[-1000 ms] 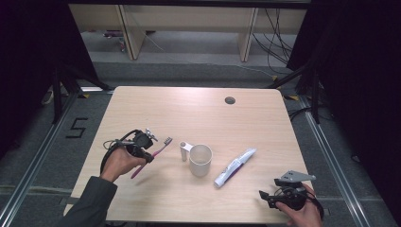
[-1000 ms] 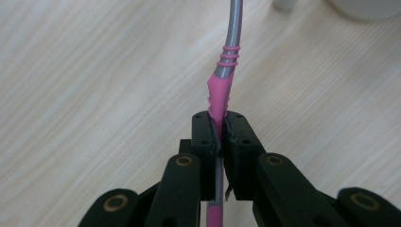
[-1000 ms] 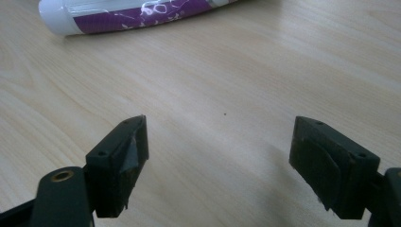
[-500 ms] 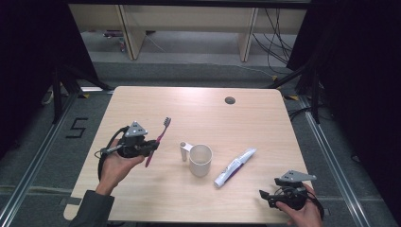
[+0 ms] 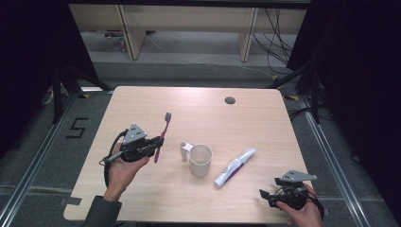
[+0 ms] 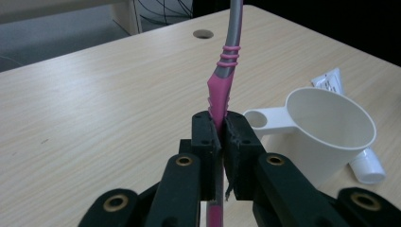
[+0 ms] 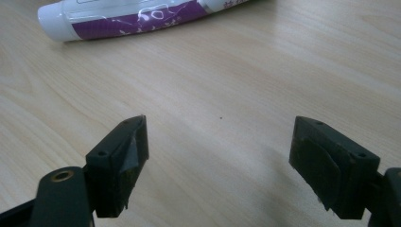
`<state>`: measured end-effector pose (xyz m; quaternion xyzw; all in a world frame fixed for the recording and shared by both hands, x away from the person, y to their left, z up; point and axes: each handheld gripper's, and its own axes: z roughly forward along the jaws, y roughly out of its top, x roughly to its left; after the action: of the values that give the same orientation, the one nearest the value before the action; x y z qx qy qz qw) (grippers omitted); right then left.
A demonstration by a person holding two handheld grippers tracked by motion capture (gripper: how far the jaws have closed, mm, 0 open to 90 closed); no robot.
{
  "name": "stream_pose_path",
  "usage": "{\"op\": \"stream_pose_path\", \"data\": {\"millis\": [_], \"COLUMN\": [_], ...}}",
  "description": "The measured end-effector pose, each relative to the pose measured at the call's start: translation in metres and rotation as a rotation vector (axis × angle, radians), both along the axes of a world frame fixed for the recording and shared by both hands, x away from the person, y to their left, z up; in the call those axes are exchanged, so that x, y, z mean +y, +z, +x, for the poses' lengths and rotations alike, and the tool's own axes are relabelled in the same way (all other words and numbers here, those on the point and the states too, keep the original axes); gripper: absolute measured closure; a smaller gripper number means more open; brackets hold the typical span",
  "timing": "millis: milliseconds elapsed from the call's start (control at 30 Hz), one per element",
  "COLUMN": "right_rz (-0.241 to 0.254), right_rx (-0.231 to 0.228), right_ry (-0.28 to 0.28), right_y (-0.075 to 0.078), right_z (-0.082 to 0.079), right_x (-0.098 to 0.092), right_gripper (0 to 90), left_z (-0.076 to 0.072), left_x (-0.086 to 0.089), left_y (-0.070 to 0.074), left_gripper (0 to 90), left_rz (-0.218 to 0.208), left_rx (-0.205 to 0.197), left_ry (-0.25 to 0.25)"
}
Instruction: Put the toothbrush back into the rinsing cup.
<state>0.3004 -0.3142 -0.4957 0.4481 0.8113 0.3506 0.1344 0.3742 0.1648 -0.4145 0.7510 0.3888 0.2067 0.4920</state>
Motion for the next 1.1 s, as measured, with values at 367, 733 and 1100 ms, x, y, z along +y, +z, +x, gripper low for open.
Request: {"op": "stream_pose_path", "data": {"millis": [367, 733, 1100], "right_rz": [-0.011, -0.017, -0.017], "right_rx": [-0.003, -0.019, -0.019], "right_ry": [0.001, 0.012, 0.011], "right_y": [0.0, 0.0, 0.0], "right_z": [0.0, 0.002, 0.001], "right_x": [-0.001, -0.002, -0.003], "right_gripper": [21.0, 21.0, 21.1], "left_z": [0.0, 0.004, 0.01], "left_x": [-0.005, -0.014, -0.02], "left_y": [-0.003, -0.002, 0.002], "left_gripper": [82.9, 82.9, 82.9], "left_rz": [-0.071, -0.129, -0.16], "left_rx": [-0.073, -0.118, -0.16], "left_ry": [0.014, 0.008, 0.016]}}
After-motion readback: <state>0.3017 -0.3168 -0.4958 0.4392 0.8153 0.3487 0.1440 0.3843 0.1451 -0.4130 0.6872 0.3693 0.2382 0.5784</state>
